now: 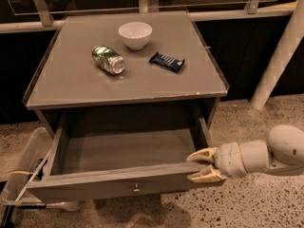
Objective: Open top drawer
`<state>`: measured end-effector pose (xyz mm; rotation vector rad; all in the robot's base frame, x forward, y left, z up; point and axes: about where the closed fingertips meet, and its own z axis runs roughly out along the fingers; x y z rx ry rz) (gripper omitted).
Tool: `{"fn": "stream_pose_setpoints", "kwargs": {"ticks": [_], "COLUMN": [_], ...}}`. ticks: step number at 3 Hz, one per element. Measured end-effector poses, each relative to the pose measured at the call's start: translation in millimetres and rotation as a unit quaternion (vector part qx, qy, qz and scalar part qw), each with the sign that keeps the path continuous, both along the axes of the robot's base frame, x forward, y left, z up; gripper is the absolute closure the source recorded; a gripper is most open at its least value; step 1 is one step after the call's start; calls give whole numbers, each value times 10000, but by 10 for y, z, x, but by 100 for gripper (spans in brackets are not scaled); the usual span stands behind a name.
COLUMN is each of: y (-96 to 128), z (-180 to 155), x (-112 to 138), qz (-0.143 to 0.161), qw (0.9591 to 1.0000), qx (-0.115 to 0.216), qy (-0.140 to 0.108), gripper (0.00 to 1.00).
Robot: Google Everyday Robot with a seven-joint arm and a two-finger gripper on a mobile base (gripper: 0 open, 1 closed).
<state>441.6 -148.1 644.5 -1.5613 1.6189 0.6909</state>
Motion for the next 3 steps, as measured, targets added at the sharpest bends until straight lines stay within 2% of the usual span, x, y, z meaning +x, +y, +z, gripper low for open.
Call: {"fn": "stream_pose_setpoints", "kwargs": {"ticks": [1,3], "y": [-2,5], "z": [-9,2], "x": [-79,-84], "qz": [-13,-12], "qw": [10000,10000], "qx": [11,11], "qy": [8,8], "gripper": [82,36]}}
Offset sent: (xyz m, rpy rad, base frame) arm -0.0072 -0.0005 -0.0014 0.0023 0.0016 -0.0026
